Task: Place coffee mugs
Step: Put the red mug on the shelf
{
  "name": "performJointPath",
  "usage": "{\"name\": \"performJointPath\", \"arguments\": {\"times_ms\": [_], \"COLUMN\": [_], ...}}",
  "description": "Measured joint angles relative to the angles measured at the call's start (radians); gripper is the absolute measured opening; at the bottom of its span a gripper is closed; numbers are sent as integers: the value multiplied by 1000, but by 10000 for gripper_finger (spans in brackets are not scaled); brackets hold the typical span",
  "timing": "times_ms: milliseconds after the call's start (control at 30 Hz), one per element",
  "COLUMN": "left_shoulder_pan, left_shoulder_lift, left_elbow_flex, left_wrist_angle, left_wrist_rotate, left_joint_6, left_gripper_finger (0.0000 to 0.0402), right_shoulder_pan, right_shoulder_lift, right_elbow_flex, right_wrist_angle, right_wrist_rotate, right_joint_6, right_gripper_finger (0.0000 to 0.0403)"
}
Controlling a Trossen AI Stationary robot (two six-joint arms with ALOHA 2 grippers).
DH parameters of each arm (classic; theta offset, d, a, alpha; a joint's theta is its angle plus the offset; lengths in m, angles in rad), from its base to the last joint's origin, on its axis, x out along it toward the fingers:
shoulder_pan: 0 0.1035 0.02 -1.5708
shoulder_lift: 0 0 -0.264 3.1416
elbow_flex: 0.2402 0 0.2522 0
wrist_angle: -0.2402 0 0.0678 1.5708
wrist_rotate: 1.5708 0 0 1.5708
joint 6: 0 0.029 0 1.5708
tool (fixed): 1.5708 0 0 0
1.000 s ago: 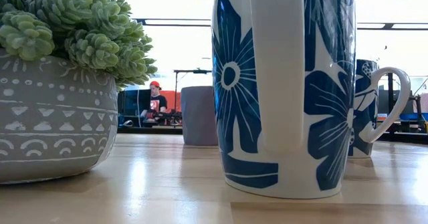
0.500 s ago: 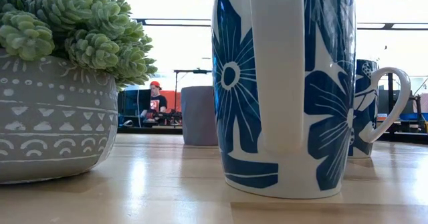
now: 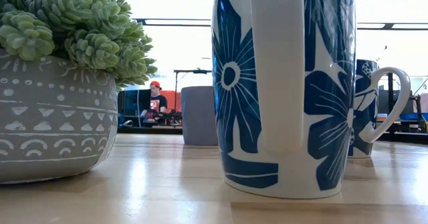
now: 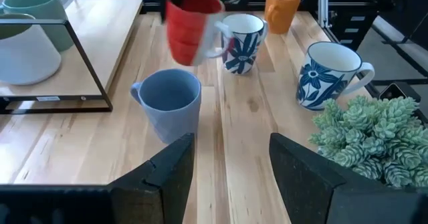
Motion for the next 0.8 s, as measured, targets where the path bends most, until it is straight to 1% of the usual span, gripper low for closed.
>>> {"name": "performJointPath", "arguments": {"times_ms": [133,333,500,633,800], "left_shoulder_pan": [0,0,0,0,0], "left_shoulder_lift": [0,0,0,0,0], "left_elbow_flex": [0,0,0,0,0], "left_wrist_angle": [-1,-1,-1,-1,-1], "left_wrist_rotate": [0,5,10,10,10], "left_joint_6": [0,-8,-8,-8,-8], "left_gripper_finger": [184,184,184,184,184], "right_shoulder_pan": [-87,-236,-332,-389,-428], "right_shoulder_lift": [0,0,0,1,3], "right_elbow_flex": [5,-39,-68,-70,-70], "right_wrist_angle": [-2,-16,31,90,149], "right_wrist_rotate": [-12,-49,-81,-82,-89], "right_joint_6": [-28,-74,-92,-66,-41], "right_gripper_finger": [0,0,0,0,0]}}
